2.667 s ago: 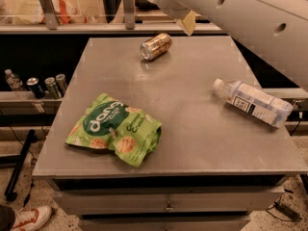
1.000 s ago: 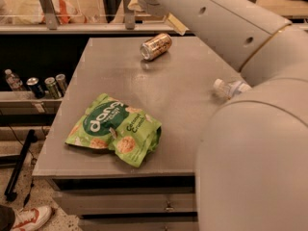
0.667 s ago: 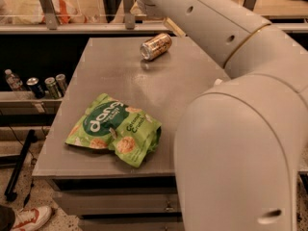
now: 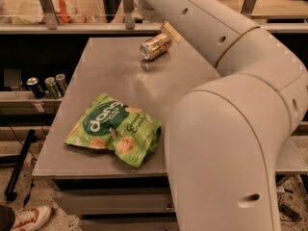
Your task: Move orange can near green rice chip bag
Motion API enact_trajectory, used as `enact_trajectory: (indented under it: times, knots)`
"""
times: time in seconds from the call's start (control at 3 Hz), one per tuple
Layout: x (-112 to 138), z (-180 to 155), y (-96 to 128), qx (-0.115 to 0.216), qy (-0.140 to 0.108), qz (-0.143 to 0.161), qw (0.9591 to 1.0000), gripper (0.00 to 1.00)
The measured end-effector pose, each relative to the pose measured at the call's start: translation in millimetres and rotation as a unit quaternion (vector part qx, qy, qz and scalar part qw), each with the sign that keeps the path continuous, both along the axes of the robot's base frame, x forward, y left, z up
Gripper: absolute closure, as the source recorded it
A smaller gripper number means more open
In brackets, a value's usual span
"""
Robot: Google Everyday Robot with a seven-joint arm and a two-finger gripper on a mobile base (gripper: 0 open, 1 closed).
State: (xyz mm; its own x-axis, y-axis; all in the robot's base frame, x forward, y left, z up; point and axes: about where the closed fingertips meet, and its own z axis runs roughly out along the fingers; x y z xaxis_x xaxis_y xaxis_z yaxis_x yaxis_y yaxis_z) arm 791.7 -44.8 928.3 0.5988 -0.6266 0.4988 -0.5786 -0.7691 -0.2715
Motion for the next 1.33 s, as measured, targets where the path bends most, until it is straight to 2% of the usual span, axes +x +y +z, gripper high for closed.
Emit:
enact_trajectory:
  times: [0.33,0.67,1.33]
  knots:
    - [6.1,-11.1,3.3,0.006,-0.006,-0.01,0.9999,0.0]
    - [13.5,-26.7,10.6,0.003,-0.005,-0.007,1.0,0.0]
    - [23.0,-58.8,18.5,-0.024,0.013,-0.001,0.9996,0.0]
